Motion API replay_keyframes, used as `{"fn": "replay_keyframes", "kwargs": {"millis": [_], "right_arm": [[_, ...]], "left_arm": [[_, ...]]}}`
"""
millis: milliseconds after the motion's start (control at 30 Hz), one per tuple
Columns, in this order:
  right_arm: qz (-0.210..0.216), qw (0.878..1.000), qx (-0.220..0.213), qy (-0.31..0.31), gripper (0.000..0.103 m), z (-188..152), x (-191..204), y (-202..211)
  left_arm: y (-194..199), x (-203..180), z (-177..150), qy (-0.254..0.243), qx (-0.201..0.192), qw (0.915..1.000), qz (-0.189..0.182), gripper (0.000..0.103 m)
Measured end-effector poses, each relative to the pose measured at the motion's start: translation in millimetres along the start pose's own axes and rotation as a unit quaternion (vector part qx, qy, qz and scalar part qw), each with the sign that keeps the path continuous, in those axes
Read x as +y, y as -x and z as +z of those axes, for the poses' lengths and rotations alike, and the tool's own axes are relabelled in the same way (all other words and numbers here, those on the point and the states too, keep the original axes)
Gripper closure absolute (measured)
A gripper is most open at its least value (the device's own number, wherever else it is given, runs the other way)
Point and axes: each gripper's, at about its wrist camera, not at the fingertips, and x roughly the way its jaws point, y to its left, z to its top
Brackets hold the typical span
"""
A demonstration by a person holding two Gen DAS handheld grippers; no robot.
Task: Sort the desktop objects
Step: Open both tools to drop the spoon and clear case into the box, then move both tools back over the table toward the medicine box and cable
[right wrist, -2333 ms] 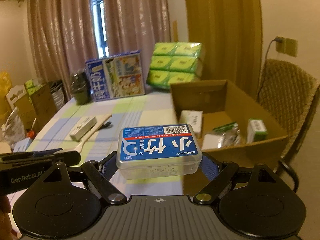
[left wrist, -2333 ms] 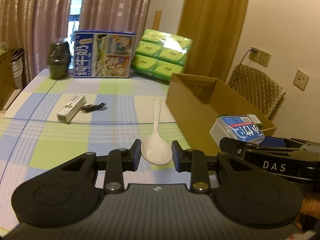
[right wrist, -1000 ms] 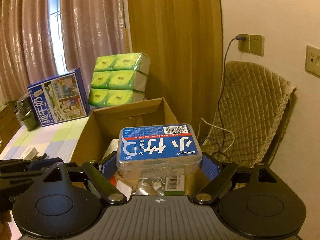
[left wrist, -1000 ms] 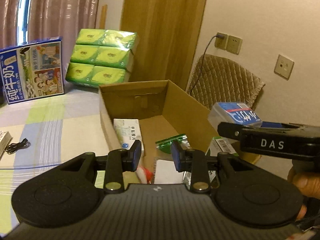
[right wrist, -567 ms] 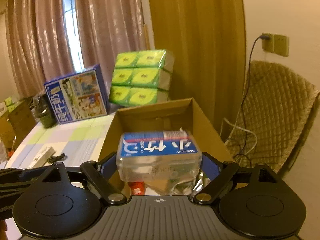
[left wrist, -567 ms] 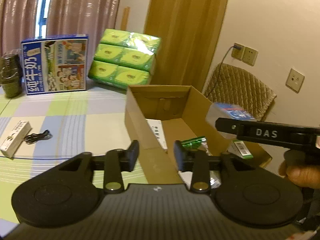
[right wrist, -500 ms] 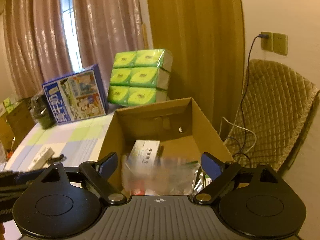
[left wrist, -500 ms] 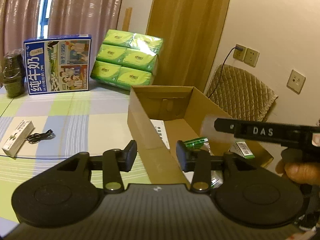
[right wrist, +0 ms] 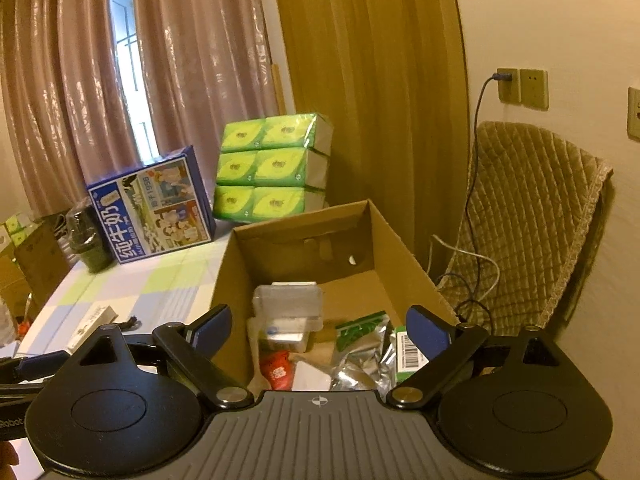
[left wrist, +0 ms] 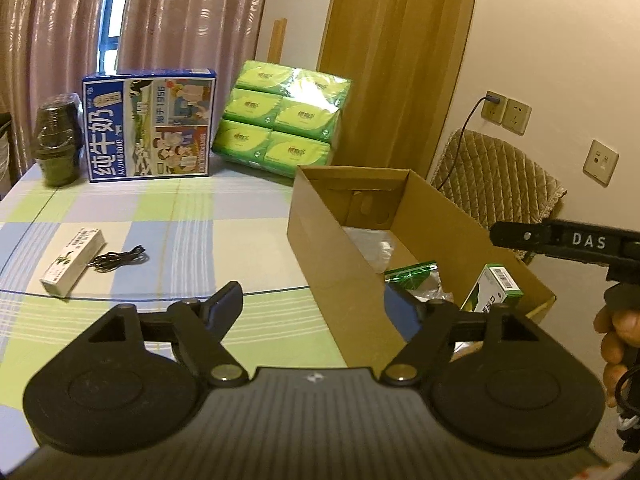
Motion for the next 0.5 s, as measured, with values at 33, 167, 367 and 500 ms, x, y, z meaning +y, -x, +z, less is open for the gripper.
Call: {"fn": "replay_keyframes", "kwargs": {"millis": [33, 167, 367, 500], "right_arm": [[0.002, 1.000, -0.001, -0.001, 0.011, -0.2, 2.0, 3.0], [0.012, 1.000, -0.005, 0.001, 0.011, -1.4, 12.0, 14.5], [0.033, 0.999, -0.011, 0.004, 0.006, -6.2, 36.8, 28.3], [0.052, 0.999, -0.009, 0.012, 0.005, -10.1, 56.9, 33.4]], "left_arm": [[3.2, 1.1, -1.1, -0.001, 0.000, 1.0000, 0.001, 0.029], [15.9, 7.2, -4.6, 0.000, -0.003, 1.0000, 0.009, 0.023], [37.9, 26.7, -6.2, 0.006, -0.011, 0.9996, 0.024, 0.014], [53.4, 42.8, -5.1, 0.002, -0.014, 0.9992, 0.038, 0.009]]}}
